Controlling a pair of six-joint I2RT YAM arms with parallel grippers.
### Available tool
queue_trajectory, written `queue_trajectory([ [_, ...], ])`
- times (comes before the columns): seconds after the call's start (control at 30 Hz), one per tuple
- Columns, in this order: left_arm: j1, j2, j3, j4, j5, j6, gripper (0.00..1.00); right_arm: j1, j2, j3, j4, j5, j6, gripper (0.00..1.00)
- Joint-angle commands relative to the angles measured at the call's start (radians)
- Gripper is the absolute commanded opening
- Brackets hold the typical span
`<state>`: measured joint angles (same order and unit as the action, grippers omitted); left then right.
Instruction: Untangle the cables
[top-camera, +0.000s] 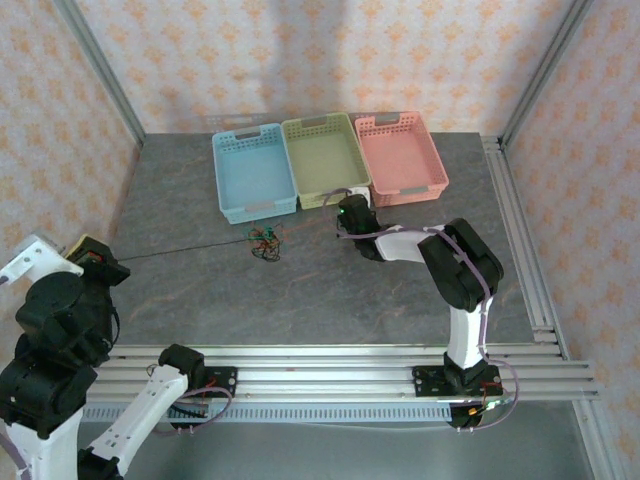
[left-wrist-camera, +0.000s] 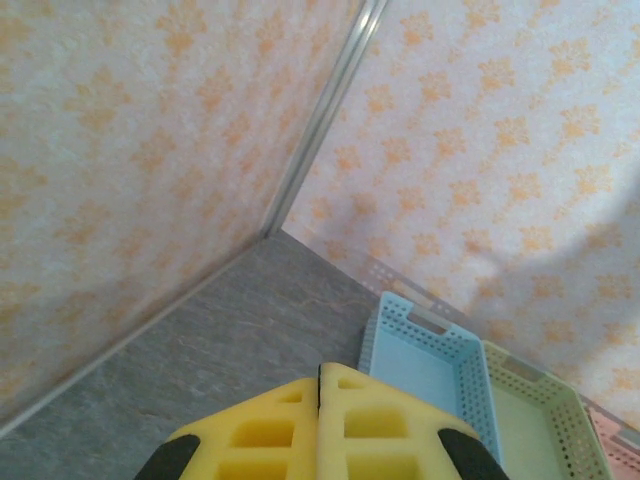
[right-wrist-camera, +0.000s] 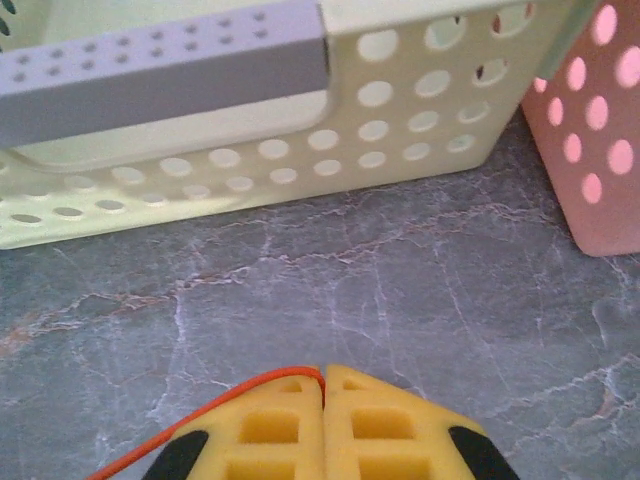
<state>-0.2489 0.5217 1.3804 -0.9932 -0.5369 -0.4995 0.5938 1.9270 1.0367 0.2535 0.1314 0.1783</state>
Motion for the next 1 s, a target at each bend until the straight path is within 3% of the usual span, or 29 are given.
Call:
queue_trajectory([
  [0.0,0.003,0.009,0.067,-0.052,-0.113,0.043,0.00,-0.039,-0.044,-0.034,-0.023,0.056,0.056,0.00],
  [0.23,0.001,0.019,0.161,-0.081,-0.203,0.103,0.00,-0.083,-0.070,-0.085,0.012,0.045,0.130,0.00],
  [0.7,-0.025,0.009,0.310,-0.092,-0.368,0.238,0.00,-0.131,-0.115,-0.157,0.044,0.136,0.264,0.00],
  [0.83,-0.036,0.009,0.304,-0.113,-0.342,0.220,0.00,-0.138,-0.124,-0.170,0.059,0.142,0.277,0.00],
  [0.97,-0.037,0.033,0.206,-0.112,-0.160,0.158,0.00,-0.137,-0.125,-0.170,0.064,0.128,0.263,0.00],
])
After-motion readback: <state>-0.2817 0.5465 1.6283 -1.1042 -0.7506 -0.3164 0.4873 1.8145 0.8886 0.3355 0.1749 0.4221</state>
